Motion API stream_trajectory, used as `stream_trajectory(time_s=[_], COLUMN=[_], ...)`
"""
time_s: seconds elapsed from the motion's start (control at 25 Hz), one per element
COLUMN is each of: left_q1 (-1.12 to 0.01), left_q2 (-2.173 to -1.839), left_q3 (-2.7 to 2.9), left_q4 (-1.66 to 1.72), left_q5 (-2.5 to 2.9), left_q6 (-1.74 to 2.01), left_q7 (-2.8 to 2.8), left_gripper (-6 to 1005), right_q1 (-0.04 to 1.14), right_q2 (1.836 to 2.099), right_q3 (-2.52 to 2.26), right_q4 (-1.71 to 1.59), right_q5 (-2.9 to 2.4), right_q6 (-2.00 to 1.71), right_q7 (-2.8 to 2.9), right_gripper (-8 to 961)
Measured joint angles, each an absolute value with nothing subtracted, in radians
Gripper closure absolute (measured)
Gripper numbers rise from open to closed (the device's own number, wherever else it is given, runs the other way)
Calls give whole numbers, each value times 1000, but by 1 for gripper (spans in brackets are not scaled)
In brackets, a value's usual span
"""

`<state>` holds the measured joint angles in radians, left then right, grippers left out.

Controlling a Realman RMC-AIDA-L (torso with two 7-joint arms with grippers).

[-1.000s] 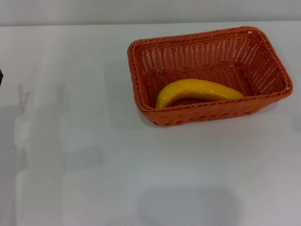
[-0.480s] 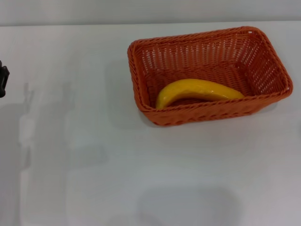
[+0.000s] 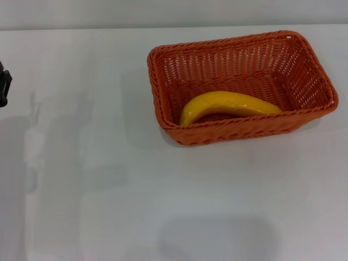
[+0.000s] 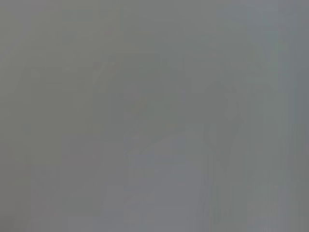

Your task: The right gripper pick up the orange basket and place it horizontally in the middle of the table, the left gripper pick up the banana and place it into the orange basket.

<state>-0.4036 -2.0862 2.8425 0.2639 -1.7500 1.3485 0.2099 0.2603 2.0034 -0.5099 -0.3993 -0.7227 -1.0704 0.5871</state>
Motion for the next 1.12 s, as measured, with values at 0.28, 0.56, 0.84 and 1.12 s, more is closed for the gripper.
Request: stream_trajectory(time_s=[0.28, 0.56, 0.84, 1.12], left_q1=[-389, -365, -356, -349], left_q2=[-2089, -2089, -2089, -2089], left_q3=[2842, 2842, 2842, 2842], left_q4=[271, 290, 292, 293], left_q5=[-1689, -1684, -1689, -1676], left_q6=[1469, 1526, 1520, 1516], left_q7=[193, 190, 180, 143], left_gripper=[124, 124, 124, 124], right_q1=[229, 213, 217, 218], right_q2=[2003, 2002, 2002, 2004], right_q3=[-503, -503, -503, -503], right_q4=[-340, -316, -305, -294], right_q5=[-722, -722, -722, -723], right_q6=[-1287, -1330, -1329, -1336], right_q7=[468, 466, 465, 456], right_gripper=[113, 113, 113, 113])
